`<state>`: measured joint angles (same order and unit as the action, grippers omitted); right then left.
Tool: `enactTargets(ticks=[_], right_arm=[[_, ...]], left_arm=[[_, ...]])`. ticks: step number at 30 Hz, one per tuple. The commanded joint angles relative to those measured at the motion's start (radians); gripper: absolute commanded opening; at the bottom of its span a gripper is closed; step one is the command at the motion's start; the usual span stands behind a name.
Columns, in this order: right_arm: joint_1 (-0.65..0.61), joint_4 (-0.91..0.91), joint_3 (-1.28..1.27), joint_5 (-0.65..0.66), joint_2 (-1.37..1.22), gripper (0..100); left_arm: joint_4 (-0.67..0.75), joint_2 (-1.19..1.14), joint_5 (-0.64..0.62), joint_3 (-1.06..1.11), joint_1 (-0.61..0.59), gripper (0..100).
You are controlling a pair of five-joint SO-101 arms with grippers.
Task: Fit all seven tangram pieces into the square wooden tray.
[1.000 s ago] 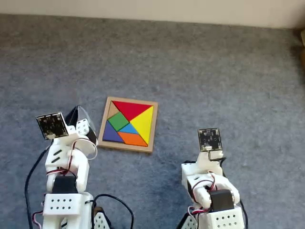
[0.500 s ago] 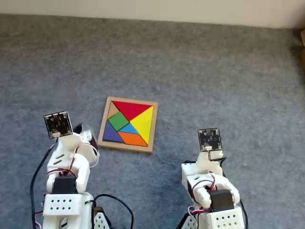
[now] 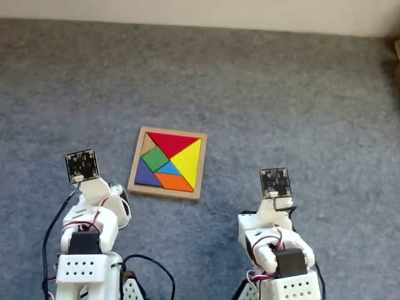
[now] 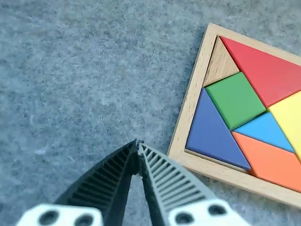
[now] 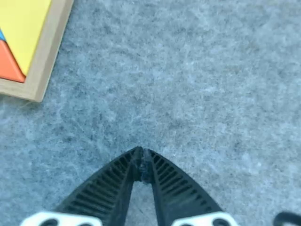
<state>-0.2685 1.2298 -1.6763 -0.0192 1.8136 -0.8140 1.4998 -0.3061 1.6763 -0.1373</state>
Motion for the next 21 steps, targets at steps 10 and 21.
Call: enactTargets(ticks=[10, 21], right_arm=[[0.01, -0.002, -0.153, -0.009, 0.015, 1.6], [0.088, 0.021, -0.153, -0.009, 0.015, 1.2]], left_arm=[[-0.29, 0.343, 0.008, 0.001, -0.031, 0], [-0.298, 0.298, 0.115, 0.019, -0.025, 0]])
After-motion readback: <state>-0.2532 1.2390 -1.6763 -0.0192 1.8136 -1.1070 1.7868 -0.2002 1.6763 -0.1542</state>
